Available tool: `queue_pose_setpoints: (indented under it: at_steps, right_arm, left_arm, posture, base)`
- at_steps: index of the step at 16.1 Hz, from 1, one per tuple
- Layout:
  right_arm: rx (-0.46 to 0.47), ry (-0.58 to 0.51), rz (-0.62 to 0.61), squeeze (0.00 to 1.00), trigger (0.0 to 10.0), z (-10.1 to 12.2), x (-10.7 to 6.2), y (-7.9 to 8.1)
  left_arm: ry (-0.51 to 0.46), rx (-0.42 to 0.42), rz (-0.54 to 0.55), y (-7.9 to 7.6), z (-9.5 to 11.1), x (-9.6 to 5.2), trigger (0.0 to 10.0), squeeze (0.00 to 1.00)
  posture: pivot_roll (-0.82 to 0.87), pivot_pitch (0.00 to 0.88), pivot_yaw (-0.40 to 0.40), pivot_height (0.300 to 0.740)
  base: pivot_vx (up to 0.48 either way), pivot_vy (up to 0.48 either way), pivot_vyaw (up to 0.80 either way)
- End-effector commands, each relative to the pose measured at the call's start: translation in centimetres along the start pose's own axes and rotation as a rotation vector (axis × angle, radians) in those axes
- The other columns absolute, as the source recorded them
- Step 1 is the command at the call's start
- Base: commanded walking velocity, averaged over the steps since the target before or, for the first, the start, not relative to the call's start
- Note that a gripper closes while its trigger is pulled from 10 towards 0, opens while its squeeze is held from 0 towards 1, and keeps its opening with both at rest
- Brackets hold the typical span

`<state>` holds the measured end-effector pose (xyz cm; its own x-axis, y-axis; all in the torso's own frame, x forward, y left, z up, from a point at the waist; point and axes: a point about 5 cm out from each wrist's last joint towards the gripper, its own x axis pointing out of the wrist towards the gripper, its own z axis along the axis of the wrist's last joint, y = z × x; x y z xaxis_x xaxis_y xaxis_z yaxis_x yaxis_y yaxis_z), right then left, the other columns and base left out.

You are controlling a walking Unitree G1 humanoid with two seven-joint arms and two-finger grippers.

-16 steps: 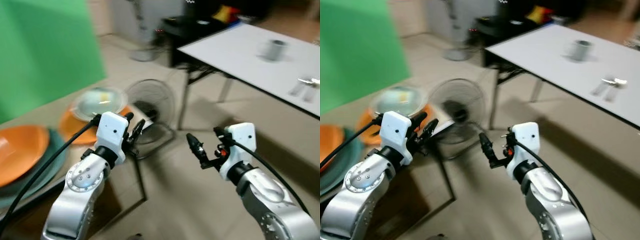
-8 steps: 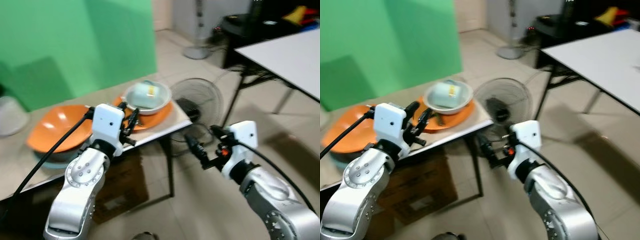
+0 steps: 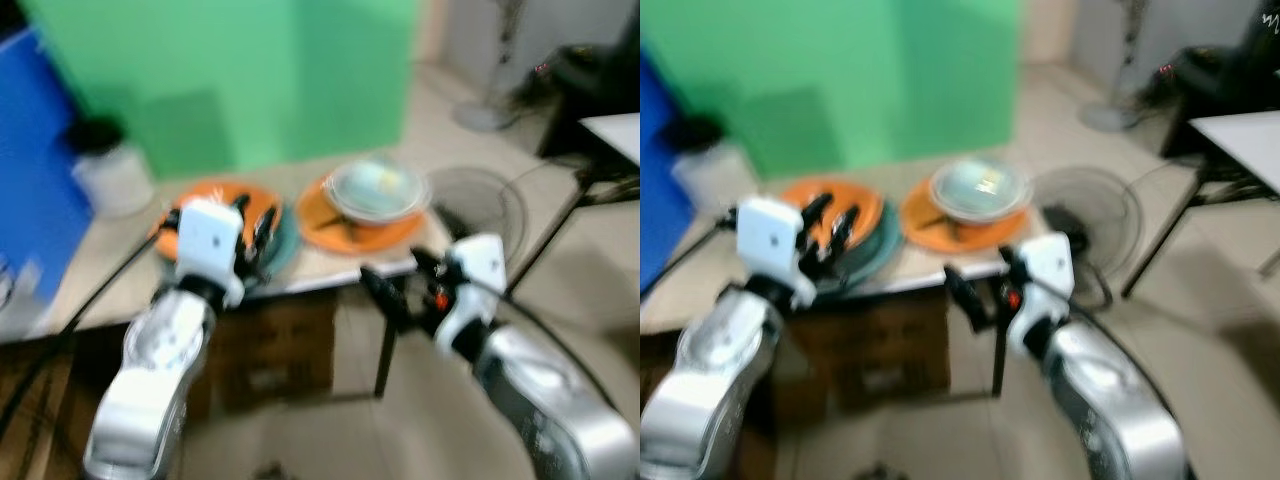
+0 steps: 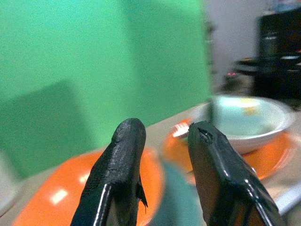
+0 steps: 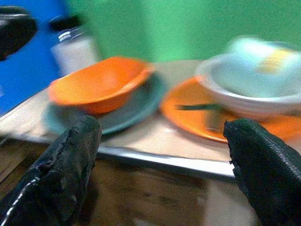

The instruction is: Setting the table

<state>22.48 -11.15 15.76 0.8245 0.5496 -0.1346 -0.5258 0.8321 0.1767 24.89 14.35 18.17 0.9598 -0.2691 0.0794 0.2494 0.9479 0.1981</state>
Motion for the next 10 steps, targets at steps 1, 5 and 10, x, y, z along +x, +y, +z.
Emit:
queue_pose_setpoints:
  at_steps: [1, 5, 10]
  right_arm:
    - [-0.011, -0.007, -0.003, 1.00, 10.0, 0.18, -0.11, -0.26]
    - [-0.021, 0.004, -0.020, 0.00, 10.0, 0.13, 0.21, -0.58]
    - [-0.046, 0.006, -0.037, 0.00, 10.0, 0.24, 0.71, -0.86]
  left_arm:
    - [-0.002, 0.008, 0.007, 0.13, 0.19, 0.06, 10.0, 0.00]
    - [-0.002, 0.007, 0.012, 0.24, 0.23, -0.05, 10.0, 0.00]
    - [0.004, 0.003, 0.016, 0.33, 0.25, -0.16, 10.0, 0.00]
  posture:
    - [0.14, 0.000, 0.028, 0.740]
    - [0.15, 0.000, 0.022, 0.740]
    - [0.16, 0.000, 0.016, 0.740]
  base:
    - [0.345, 0.000, 0.80]
    - [0.378, 0.000, 0.20]
    - [0.398, 0.000, 0.00]
